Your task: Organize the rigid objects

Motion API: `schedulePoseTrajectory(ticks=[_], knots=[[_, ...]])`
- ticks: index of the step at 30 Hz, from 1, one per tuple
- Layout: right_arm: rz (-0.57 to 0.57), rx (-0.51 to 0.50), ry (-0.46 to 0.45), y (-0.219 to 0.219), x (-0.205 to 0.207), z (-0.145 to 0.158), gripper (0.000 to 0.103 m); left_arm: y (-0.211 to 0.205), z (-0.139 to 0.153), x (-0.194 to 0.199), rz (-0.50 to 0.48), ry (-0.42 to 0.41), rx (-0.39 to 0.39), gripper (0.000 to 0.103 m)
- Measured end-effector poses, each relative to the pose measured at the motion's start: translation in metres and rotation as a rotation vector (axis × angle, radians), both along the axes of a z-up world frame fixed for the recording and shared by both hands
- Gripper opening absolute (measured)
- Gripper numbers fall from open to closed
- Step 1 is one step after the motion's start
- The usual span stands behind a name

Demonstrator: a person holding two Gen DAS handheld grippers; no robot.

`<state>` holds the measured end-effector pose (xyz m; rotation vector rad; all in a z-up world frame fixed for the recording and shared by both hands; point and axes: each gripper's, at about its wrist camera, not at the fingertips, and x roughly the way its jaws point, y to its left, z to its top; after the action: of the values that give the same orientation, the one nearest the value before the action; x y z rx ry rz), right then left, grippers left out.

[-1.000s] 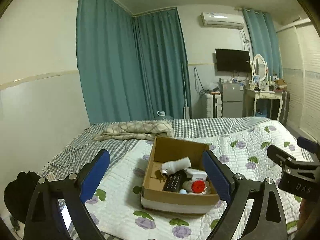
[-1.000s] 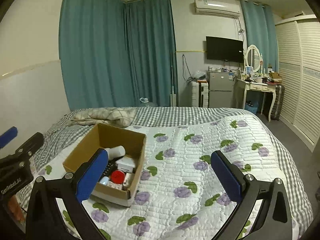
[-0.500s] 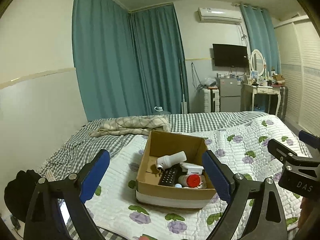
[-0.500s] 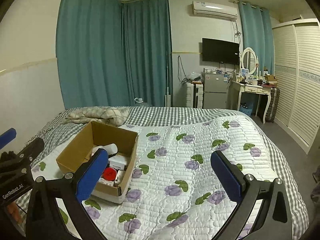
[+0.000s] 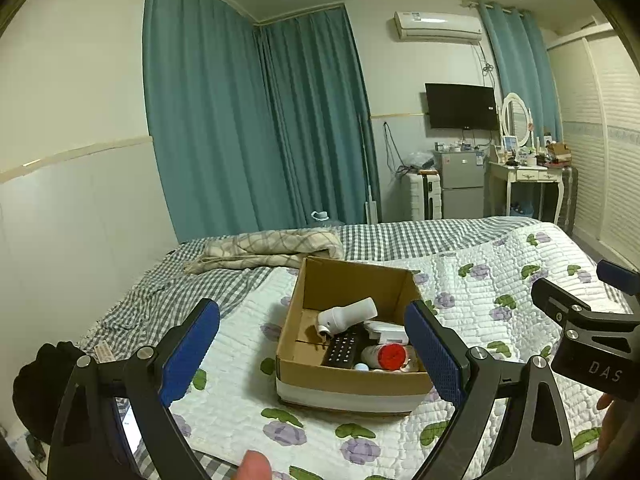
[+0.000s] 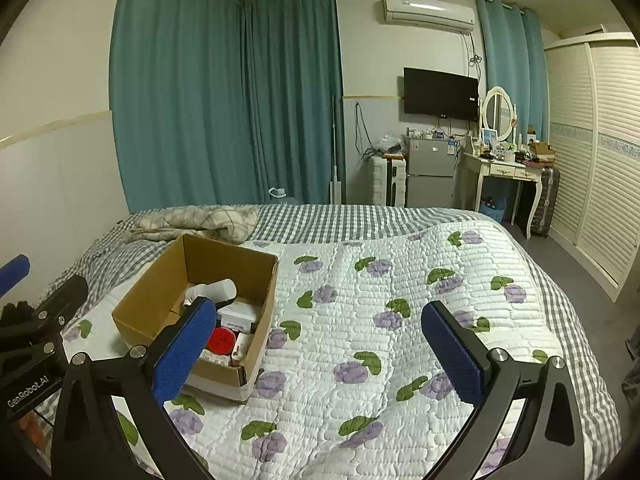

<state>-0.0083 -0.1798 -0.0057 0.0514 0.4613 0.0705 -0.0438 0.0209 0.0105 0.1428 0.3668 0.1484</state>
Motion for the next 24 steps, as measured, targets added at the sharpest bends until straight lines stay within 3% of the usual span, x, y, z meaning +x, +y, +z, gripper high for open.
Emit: schedulePoseTrajectory(ticks=[9, 24], knots=[[0.009, -0.013, -0.001, 0.0049, -0.0012, -0.001, 0.103, 0.0082, -0.001, 0.0023, -0.002, 0.013, -0.041, 0.096], [0.014, -0.023, 0.005, 0.0092, -0.0021, -0.0026, 0.103, 0.0084, -0.0002, 0.0001, -0.011, 0.017, -0.036, 0.096]])
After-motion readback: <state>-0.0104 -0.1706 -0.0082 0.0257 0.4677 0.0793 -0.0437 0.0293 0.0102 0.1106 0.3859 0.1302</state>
